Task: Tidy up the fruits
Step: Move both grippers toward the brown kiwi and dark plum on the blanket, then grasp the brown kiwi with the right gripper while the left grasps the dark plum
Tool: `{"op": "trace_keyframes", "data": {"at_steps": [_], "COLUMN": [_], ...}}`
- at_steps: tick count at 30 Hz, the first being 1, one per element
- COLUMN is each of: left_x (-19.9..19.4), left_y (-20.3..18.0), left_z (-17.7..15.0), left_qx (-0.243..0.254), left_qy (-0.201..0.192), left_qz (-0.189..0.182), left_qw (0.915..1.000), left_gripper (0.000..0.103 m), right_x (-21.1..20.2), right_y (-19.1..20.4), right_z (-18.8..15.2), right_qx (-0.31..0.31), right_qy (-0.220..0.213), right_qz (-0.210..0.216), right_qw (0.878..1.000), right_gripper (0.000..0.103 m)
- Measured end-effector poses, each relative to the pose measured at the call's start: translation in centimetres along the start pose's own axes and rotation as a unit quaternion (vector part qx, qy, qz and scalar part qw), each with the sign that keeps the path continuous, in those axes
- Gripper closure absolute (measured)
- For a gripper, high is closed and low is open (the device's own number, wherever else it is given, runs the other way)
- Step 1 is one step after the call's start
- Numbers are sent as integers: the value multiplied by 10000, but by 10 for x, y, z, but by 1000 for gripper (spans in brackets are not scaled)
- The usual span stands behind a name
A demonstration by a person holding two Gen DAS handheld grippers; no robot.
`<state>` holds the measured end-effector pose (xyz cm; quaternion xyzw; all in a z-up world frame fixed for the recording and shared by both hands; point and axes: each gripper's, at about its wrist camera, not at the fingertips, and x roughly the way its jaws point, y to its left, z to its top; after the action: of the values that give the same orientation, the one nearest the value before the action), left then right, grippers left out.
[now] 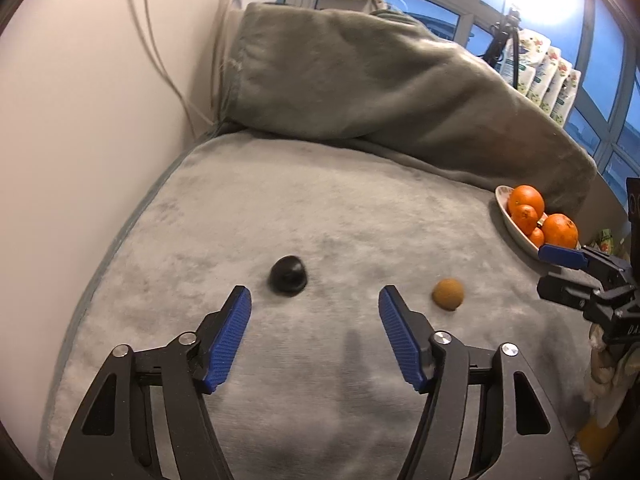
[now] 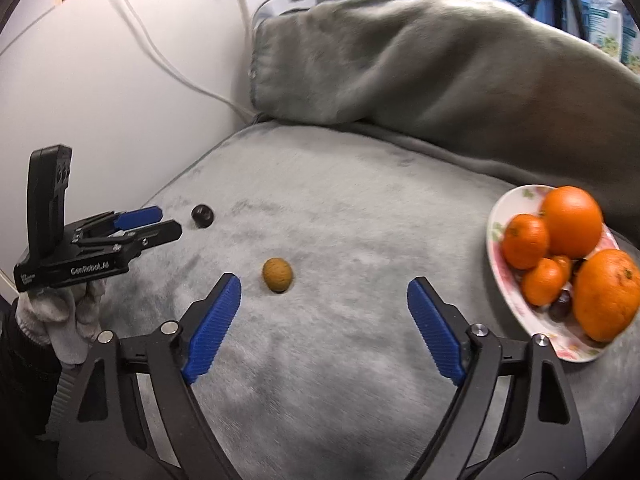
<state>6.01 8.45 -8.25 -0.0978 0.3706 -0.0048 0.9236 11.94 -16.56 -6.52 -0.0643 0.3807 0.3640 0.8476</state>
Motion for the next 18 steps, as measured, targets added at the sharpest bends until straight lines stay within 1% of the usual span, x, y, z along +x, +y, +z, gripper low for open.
{"op": "trace_keyframes", "data": {"at_steps": [2,6,8,12,16,18], "left_x": [2,7,10,17,23,25], "left_y": [4,10,12,19,25,25], "left_z": [0,0,0,0,0,1], "left_qx": [-15,-86,-98,-175,-237,-211], "left_qy": [19,81,108,195,262,287], "left_qz": [27,25,24,-19,-84,-88], "left_qw": [10000,9999,9999,9997,9993,9993], "left_gripper": [38,38,41,43,48,51], "right_x": [5,17,22,34,43,47], "right_y": [6,15,17,21,25,26], "right_z": [0,-1,-1,-1,0,1], "right_qx": [-84,-222,-248,-264,-339,-339], "right_qy": [59,193,256,399,493,544], "right_qz": [39,107,149,225,227,260], "right_qw": [9999,9995,9993,9986,9980,9976], "right_gripper": [17,25,27,37,40,47]}}
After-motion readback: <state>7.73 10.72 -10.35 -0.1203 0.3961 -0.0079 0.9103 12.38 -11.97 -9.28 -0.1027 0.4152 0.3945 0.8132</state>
